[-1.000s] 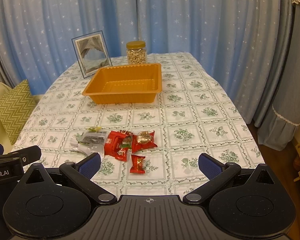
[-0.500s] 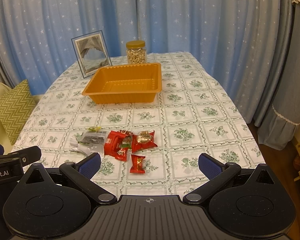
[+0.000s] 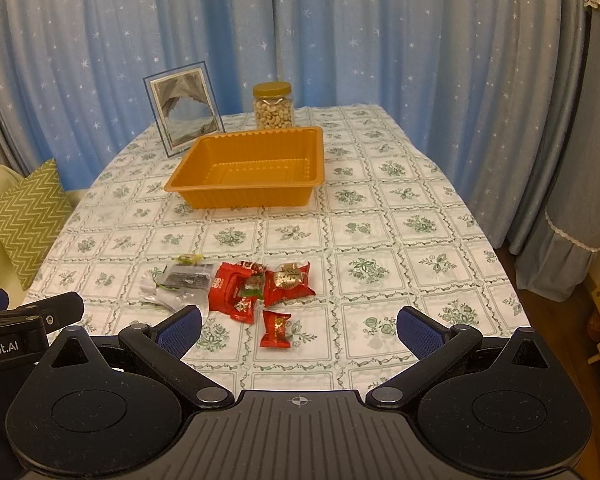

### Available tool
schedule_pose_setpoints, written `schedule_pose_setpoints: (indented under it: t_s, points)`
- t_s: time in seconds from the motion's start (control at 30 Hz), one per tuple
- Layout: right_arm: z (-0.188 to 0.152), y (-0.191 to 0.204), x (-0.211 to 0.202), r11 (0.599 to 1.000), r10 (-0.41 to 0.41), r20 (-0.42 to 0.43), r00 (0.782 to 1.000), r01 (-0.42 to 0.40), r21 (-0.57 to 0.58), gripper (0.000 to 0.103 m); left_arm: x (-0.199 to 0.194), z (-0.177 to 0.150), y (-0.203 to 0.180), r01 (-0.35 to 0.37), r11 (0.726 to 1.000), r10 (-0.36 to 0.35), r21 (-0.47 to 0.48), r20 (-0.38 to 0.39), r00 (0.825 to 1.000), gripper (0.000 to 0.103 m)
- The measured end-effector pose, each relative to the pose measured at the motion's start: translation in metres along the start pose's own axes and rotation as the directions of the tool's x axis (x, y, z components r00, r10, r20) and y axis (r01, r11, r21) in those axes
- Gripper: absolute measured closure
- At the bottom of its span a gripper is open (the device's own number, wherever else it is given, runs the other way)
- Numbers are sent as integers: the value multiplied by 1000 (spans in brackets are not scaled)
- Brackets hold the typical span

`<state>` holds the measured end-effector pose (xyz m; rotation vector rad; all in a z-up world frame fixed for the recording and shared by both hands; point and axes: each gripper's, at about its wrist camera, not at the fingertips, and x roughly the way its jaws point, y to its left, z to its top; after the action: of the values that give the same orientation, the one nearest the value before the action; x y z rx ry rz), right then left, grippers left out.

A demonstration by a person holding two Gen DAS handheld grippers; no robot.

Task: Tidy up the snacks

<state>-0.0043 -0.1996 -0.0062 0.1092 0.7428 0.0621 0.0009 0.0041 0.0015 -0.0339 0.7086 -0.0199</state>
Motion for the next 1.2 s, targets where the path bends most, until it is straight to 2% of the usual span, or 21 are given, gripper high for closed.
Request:
schedule_pose_setpoints:
  t_s: [1.2]
  points:
    - [-1,-1,3,1000,0,-1,1000,0,4,0,2,0,-2,5,1000,-5,-1,-2,1000,0]
